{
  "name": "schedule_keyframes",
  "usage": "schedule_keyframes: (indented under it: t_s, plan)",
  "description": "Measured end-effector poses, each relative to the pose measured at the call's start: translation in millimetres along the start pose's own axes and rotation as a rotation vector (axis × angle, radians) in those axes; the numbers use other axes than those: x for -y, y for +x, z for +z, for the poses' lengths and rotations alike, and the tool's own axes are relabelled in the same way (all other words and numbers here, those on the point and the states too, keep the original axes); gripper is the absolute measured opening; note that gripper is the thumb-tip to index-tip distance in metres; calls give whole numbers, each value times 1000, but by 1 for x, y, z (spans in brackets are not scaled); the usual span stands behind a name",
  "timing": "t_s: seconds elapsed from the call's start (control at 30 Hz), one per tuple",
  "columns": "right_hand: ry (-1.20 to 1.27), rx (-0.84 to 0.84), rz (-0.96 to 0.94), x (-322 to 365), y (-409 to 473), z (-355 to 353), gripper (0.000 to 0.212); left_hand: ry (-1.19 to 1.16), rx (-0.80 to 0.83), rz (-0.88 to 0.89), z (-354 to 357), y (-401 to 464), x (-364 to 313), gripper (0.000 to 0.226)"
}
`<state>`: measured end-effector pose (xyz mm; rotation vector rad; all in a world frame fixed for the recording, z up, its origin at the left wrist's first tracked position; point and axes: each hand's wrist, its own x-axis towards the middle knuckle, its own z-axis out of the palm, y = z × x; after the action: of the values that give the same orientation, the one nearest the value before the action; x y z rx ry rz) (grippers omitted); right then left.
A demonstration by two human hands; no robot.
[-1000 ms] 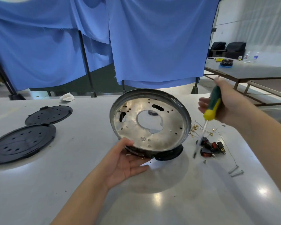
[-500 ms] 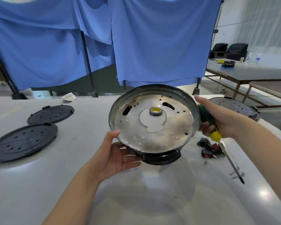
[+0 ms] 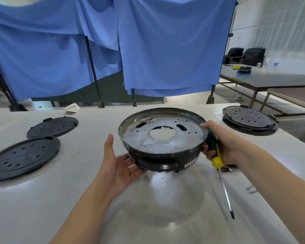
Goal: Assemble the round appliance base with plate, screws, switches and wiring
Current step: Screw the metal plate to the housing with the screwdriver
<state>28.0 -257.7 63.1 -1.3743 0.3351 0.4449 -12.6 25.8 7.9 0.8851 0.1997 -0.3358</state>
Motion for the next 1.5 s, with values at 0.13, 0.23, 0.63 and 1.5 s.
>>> schedule_keyframes:
  t_s: [0.13, 0.23, 0.63, 1.5]
  plan:
    - [121, -43, -41, -8, -5, 11, 29, -155, 35, 72, 13, -2, 11, 105]
    - [223, -73, -83, -15, -11, 23, 28, -149, 31, 51, 20, -3, 22, 97]
    - [383, -72, -304, -62, -21, 69, 18, 215, 29, 6, 47, -16, 52, 60]
    - [582, 19, -215, -69, -5, 37, 5, 5, 93, -16, 32, -6, 49, 51]
